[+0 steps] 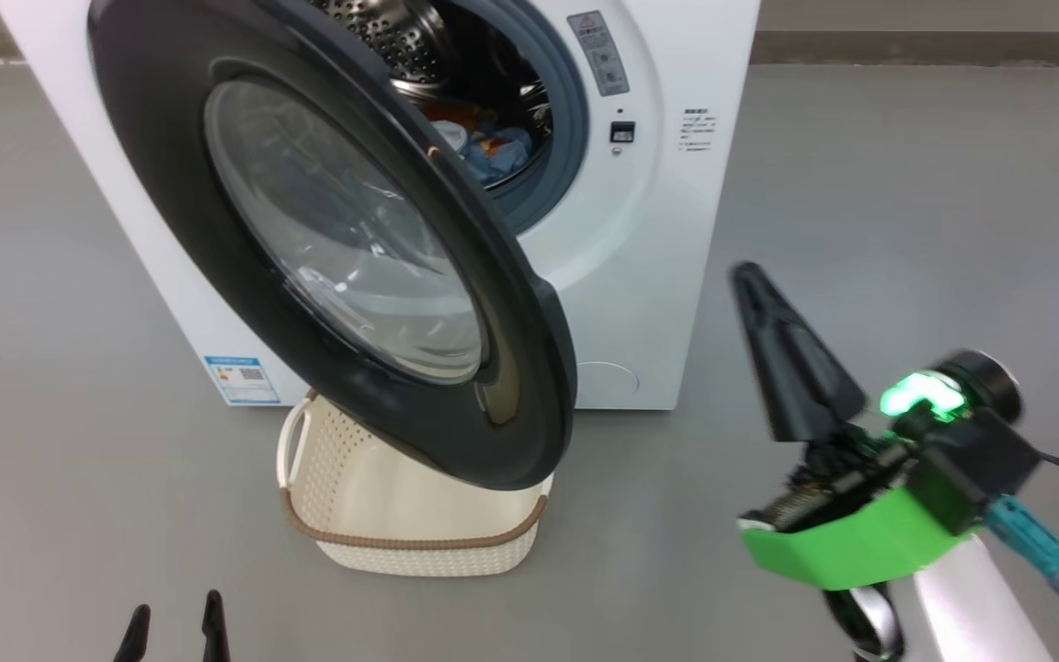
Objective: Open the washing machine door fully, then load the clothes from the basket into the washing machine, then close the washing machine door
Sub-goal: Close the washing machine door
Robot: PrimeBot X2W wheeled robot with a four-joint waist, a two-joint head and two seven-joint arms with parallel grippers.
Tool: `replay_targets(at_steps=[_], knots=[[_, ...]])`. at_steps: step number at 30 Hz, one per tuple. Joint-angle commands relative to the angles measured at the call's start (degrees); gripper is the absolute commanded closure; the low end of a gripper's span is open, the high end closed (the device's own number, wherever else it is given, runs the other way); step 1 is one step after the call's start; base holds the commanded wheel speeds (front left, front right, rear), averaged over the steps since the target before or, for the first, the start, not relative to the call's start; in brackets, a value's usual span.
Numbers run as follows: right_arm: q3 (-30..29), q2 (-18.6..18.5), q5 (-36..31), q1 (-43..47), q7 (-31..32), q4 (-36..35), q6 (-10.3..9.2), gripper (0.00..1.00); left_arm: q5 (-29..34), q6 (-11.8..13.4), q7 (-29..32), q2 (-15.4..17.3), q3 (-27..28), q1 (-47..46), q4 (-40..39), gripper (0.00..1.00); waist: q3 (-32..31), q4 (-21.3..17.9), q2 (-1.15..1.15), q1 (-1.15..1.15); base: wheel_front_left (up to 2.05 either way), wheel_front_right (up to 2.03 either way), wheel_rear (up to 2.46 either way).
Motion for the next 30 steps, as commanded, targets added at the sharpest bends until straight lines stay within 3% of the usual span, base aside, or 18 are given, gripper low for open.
replay_targets(at_steps=[1, 8, 14, 30], knots=[[4.31, 0.56, 0.24, -3.90, -0.26, -2.34, 0.09, 1.00, -0.46, -0.14, -0.61, 0.38, 1.43, -2.95, -1.32, 0.00, 0.48, 1.32, 0.00, 0.00, 0.00, 0.00, 0.00], [12.53, 0.99, 2.04, -7.65, -0.26, -1.94, 0.09, 1.00, -1.68, 0.15, -0.61, 0.37, 0.07, -3.56, -1.55, 0.00, 1.61, 4.48, 0.00, 0.00, 0.00, 0.00, 0.00], [17.72, 1.25, 3.25, -8.16, -0.26, 5.56, 0.09, 1.00, -3.34, 1.03, -0.61, 0.37, -1.78, -4.49, -2.48, 0.00, 4.59, 7.93, 0.00, 0.00, 0.00, 0.00, 0.00], [15.61, -0.20, 4.69, -11.66, -0.26, 15.77, 0.09, 1.00, -6.94, 3.20, -0.61, 0.37, -7.13, -7.75, -5.08, 0.00, 12.71, 11.30, 0.00, 0.00, 0.00, 0.00, 0.00]])
